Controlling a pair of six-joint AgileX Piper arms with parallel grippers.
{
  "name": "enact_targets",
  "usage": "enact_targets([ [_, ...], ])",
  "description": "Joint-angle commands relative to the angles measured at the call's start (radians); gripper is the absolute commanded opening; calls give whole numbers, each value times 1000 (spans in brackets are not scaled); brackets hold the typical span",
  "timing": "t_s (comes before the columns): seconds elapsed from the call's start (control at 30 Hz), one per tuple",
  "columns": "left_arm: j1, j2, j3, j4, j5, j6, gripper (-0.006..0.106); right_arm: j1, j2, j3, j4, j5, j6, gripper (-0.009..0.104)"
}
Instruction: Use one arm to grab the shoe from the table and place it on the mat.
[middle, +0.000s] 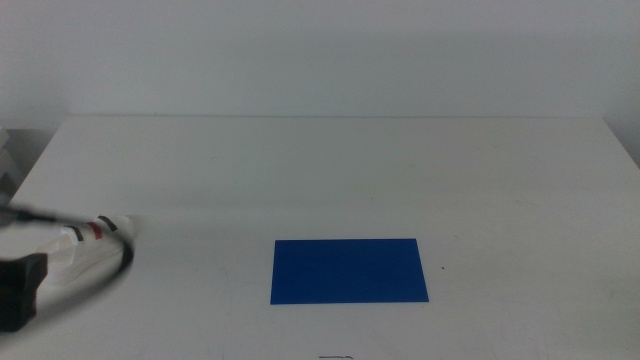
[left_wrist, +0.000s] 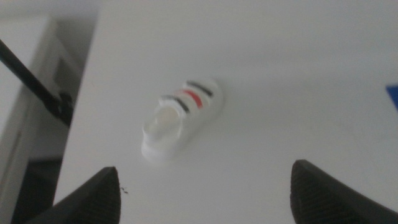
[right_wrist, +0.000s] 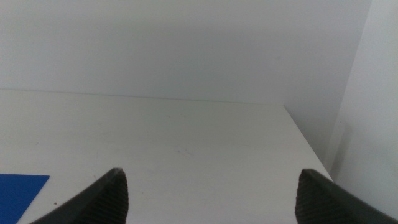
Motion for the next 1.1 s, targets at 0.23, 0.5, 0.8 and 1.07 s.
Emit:
enact_targets([
  [0.23, -3, 406, -433, 7, 404, 119, 94, 2, -19, -19, -9, -76, -4, 94],
  [0.5, -2, 690, -683, 5, 542, 386, 94, 2, -19, -19, -9, -76, -4, 94],
  [0.8, 74, 948, -905, -24, 693, 587, 94, 2, -19, -19, -9, -76, -4, 94],
  [1.07, 130, 1120, -988, -50, 749, 730, 94, 2, -19, -19, -9, -76, -4, 94],
])
